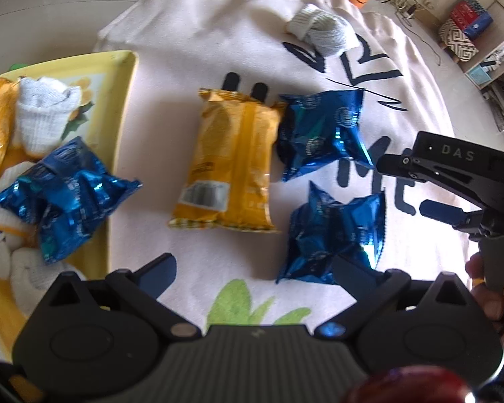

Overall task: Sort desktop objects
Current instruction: 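Grasp the blue foil bag with the left gripper while the right gripper moves toward a white sock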

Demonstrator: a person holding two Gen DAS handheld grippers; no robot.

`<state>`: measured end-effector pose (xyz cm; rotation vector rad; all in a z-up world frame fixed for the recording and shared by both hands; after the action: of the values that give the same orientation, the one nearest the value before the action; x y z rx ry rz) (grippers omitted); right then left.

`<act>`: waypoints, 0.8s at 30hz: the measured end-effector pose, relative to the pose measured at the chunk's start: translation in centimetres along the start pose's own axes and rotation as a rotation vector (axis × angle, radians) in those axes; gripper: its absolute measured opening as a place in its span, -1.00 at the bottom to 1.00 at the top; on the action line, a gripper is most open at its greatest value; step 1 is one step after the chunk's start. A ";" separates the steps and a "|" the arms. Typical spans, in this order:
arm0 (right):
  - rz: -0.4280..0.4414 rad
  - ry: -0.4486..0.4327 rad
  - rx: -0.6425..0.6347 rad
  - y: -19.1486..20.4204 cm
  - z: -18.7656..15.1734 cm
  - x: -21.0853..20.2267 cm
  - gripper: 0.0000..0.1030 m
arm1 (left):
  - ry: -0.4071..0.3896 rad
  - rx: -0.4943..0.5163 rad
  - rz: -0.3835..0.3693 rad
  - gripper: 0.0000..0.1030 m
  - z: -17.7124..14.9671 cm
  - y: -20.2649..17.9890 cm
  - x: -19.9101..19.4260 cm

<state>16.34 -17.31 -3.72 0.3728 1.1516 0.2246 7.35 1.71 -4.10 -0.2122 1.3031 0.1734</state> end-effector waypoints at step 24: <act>0.084 -0.021 -0.051 -0.7 2.4 -1.3 0.57 | -0.024 0.050 0.016 0.99 -0.7 -6.2 3.9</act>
<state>18.02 -18.86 -2.05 0.3779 1.1089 0.3226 9.26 -4.40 -7.70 -0.1560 1.2840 0.1565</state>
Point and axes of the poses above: each gripper's, at about its wrist camera, not at the fingertips, and x roughly the way its jaws point, y to its left, z to its top, the point moved 3 cm from there along x, roughly the way its jaws point, and after that the axes turned 12 degrees about z, right-handed, at the moved point
